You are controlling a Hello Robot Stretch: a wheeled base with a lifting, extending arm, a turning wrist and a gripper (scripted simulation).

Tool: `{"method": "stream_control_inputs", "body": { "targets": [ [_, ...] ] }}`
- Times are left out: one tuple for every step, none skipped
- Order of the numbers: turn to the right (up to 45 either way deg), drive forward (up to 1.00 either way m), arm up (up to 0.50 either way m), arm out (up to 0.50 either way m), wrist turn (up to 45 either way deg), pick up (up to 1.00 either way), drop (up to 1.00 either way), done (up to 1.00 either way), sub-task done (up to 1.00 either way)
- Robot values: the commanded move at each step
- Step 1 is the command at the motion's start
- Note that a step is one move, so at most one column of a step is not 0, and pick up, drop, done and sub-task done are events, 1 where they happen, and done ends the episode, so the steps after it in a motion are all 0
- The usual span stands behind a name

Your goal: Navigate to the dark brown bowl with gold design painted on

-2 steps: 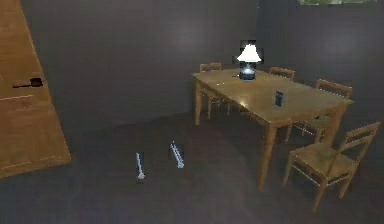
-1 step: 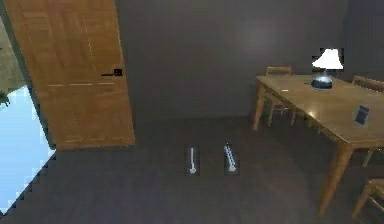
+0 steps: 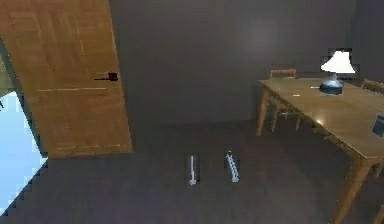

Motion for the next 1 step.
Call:
{"method": "stream_control_inputs", "body": {
  "targets": [
    [-45.0, 0.00, 0.00, 0.00, 0.0, 0.00, 0.00, 0.00, 0.00]
  ]
}}
